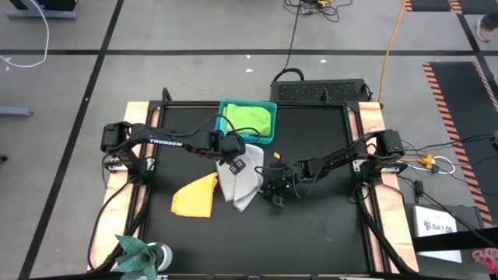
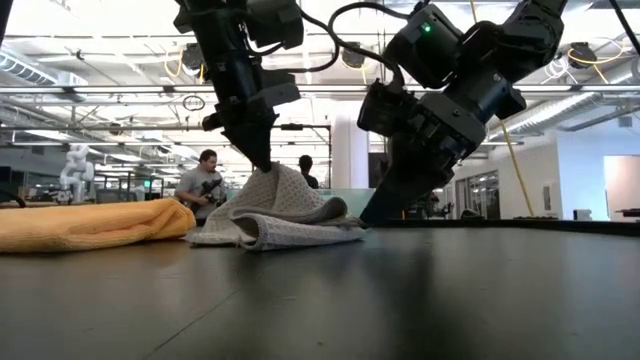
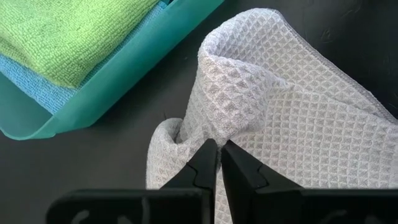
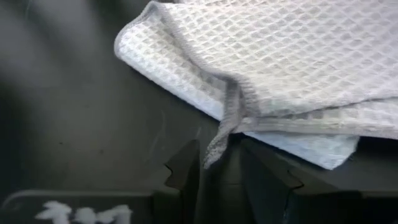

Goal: Fold microfiber towels
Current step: Fold the gray towel

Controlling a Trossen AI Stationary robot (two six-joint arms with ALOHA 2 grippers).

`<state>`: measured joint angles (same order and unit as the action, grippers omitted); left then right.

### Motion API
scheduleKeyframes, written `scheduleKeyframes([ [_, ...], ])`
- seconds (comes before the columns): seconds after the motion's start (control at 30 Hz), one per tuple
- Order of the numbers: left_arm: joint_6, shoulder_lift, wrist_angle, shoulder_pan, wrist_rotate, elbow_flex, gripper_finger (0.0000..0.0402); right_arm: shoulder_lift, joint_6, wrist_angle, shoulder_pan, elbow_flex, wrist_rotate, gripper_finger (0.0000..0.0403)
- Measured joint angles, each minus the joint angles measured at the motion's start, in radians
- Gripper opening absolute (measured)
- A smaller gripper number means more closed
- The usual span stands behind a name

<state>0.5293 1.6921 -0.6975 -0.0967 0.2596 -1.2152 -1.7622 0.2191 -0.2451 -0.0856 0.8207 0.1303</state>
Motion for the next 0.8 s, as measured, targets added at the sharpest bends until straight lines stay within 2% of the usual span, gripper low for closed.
scheduleKeyframes([
  [0.33,0.004,0.000,0.000,0.000,0.000,0.000,0.0026,-0.044,0.025,-0.031,-0.008,0.000,0.003,0.0085],
  [0.53,0.004,0.000,-0.001,0.000,-0.005,0.000,0.0026,-0.068,0.059,-0.058,-0.006,0.002,0.012,0.0009],
  [0.8,0.004,0.000,-0.002,0.000,-0.006,0.000,0.0026,-0.050,0.078,-0.063,0.003,0.000,0.044,0.0002],
])
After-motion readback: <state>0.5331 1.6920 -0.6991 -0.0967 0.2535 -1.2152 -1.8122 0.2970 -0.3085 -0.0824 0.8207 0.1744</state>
